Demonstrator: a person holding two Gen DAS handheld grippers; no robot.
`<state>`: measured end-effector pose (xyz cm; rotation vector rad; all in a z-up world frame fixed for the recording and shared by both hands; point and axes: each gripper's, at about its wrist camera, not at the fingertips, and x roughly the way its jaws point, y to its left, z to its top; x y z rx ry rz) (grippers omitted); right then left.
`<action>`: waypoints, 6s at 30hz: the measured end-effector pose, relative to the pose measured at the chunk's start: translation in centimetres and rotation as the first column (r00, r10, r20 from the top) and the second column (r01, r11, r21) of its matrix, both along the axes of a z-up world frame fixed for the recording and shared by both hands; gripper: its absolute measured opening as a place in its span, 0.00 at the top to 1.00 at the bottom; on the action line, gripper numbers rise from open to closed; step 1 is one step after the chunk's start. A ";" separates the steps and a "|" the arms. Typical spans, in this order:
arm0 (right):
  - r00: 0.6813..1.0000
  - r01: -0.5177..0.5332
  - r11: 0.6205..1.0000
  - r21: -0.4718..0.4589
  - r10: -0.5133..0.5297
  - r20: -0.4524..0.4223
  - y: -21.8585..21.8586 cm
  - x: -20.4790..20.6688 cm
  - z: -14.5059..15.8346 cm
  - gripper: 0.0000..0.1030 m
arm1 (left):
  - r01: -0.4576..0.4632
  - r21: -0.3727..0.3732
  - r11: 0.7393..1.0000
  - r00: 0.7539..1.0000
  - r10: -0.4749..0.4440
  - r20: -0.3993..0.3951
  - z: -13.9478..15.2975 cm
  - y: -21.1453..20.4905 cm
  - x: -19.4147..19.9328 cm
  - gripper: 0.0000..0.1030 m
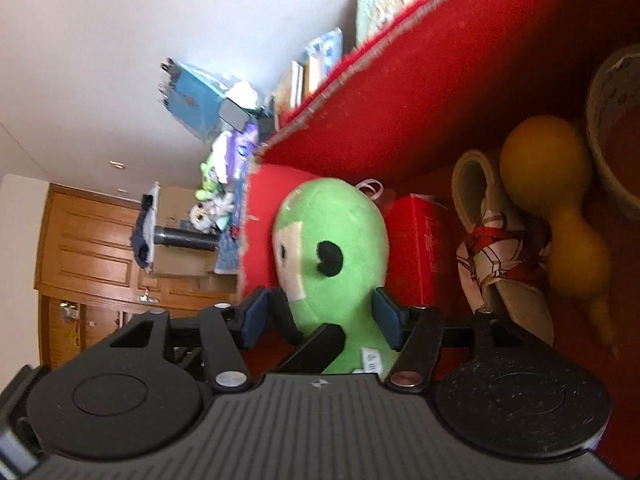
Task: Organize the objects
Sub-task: 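Lower the green plush into the red box and open the right gripper, then withdraw the right gripper from the box toward the plush toys on the bed, then grasp the yellow bear plush in the pink shirt with the right gripper, then lift the yellow bear with the right gripper and carry it toward the red box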
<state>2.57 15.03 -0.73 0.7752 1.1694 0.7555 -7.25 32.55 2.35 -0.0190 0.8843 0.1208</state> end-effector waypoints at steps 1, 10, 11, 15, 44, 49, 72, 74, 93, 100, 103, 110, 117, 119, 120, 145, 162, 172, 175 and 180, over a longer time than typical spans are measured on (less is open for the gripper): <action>1.000 0.008 1.000 -0.002 -0.008 0.010 -0.2 -0.1 0.1 0.37 | -0.001 0.004 1.000 1.000 0.001 -0.003 0.0 -0.1 0.0 0.37; 0.994 0.077 0.996 -0.036 -0.074 0.079 -0.3 -1.1 1.4 0.39 | -0.025 -0.006 1.000 0.999 0.025 -0.027 -0.3 0.2 0.3 0.36; 0.993 0.083 0.996 -0.044 -0.078 0.091 -0.3 -1.3 1.5 0.39 | -0.027 -0.007 1.000 0.999 0.026 -0.032 -0.3 0.2 0.4 0.36; 0.982 0.114 0.990 -0.088 -0.099 0.163 -0.1 -2.1 2.5 0.39 | -0.036 -0.005 0.999 0.998 0.035 -0.050 -0.2 0.0 0.4 0.35; 0.831 0.431 0.860 -0.274 -0.260 0.492 -4.5 -10.4 6.2 0.39 | 0.073 0.064 0.995 0.996 -0.069 -0.061 1.1 -7.0 -0.3 0.11; 0.824 0.444 0.857 -0.262 -0.276 0.495 -5.6 -10.7 6.2 0.39 | 0.088 0.077 0.993 0.995 -0.084 -0.059 1.2 -8.2 -0.2 0.11; 0.825 0.312 0.928 -0.203 -0.159 0.542 -16.5 -9.7 7.1 0.52 | -0.099 0.087 0.991 0.992 0.105 -0.067 2.4 -15.5 2.8 0.08; 0.830 0.300 0.932 -0.202 -0.151 0.537 -17.6 -9.5 7.0 0.53 | -0.113 0.103 0.988 0.991 0.119 -0.059 2.6 -16.6 3.0 0.08; 0.921 0.206 0.973 -0.101 -0.158 0.357 -25.6 -6.7 4.0 0.55 | -0.143 0.186 0.972 0.988 0.150 -0.027 4.1 -24.2 3.8 0.11; 0.926 0.217 0.971 -0.097 -0.174 0.335 -27.6 -6.6 3.3 0.55 | -0.078 0.183 0.980 0.996 0.084 -0.026 4.1 -27.1 4.5 0.11; 0.929 0.222 0.969 -0.104 -0.179 0.323 -28.5 -6.5 2.8 0.55 | -0.048 0.174 0.984 0.998 0.055 -0.035 3.8 -28.2 4.8 0.10; 0.932 0.259 0.960 -0.108 -0.219 0.288 -31.1 -6.5 1.6 0.55 | 0.014 0.137 0.990 0.998 -0.006 -0.062 2.8 -30.8 5.4 0.10; 0.929 0.314 0.940 -0.131 -0.275 0.248 -34.4 -6.4 -0.3 0.55 | 0.090 0.076 0.993 0.995 -0.086 -0.044 1.8 -32.8 5.3 0.08; 0.924 0.340 0.930 -0.140 -0.303 0.234 -35.5 -6.4 -1.0 0.55 | 0.126 0.033 0.991 0.991 -0.124 -0.054 1.2 -33.2 5.4 0.08; 0.921 0.353 0.925 -0.138 -0.317 0.227 -36.0 -6.3 -1.3 0.55 | 0.143 0.014 0.990 0.988 -0.142 -0.054 0.8 -33.5 5.4 0.08; 0.869 0.480 0.877 -0.034 -0.470 0.157 -40.9 4.4 -4.6 0.44 | 0.385 -0.213 0.898 0.914 -0.403 -0.046 -6.7 -37.8 11.0 0.08; 0.901 0.425 0.905 -0.005 -0.423 0.091 -39.8 4.7 -7.2 0.59 | 0.395 -0.274 0.877 0.908 -0.418 -0.028 -6.7 -36.6 12.5 0.08; 0.889 0.457 0.889 0.008 -0.458 0.023 -42.9 -1.3 -7.0 0.68 | 0.463 -0.343 0.817 0.873 -0.487 0.020 -4.3 -36.7 10.6 0.08; 0.890 0.456 0.890 0.006 -0.456 0.006 -43.7 -3.3 -6.9 0.69 | 0.492 -0.369 0.789 0.854 -0.519 0.029 -4.0 -37.1 9.6 0.08; 0.886 0.464 0.886 -0.011 -0.464 0.000 -45.0 -6.2 -6.2 0.69 | 0.528 -0.394 0.752 0.825 -0.564 0.030 -3.9 -38.5 8.7 0.08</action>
